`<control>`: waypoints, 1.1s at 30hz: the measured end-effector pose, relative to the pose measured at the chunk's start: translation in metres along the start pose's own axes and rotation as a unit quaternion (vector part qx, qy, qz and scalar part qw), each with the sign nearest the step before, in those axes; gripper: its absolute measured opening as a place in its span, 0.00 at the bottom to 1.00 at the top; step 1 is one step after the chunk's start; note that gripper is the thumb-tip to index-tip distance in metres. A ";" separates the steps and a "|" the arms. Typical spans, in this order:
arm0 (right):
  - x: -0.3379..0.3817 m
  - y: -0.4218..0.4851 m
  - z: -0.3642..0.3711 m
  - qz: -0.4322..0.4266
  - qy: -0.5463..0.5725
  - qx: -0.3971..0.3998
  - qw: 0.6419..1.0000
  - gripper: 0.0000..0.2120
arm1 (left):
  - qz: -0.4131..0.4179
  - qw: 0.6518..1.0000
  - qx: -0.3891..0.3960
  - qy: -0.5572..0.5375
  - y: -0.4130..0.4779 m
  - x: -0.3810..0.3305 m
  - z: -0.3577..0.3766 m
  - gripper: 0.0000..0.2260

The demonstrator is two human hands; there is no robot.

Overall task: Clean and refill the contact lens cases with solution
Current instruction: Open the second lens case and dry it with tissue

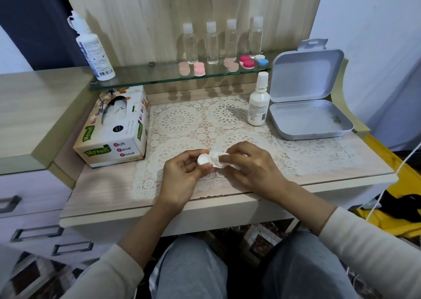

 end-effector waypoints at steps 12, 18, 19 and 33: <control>-0.001 -0.001 0.000 0.021 0.016 -0.018 0.999 0.08 | 0.101 0.982 -0.019 0.157 0.000 0.002 0.002 0.21; -0.004 -0.002 -0.003 0.007 0.011 -0.006 1.000 0.09 | 0.092 0.984 -0.033 0.151 -0.001 0.003 0.001 0.20; -0.004 -0.002 -0.003 0.008 0.011 -0.005 1.000 0.09 | 0.091 0.984 -0.032 0.151 -0.001 0.003 0.001 0.20; -0.004 -0.003 -0.001 0.004 -0.004 0.000 1.000 0.12 | 0.074 0.990 -0.017 0.117 -0.002 0.003 0.000 0.15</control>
Point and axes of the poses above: each hand's wrist, its own y-axis towards the middle knuckle, its own z-axis out of the palm, x = y × z, the point moved 2 cm from there along y, towards the middle knuckle, and after that the axes turned 2 degrees about x, right-handed, at the moved point
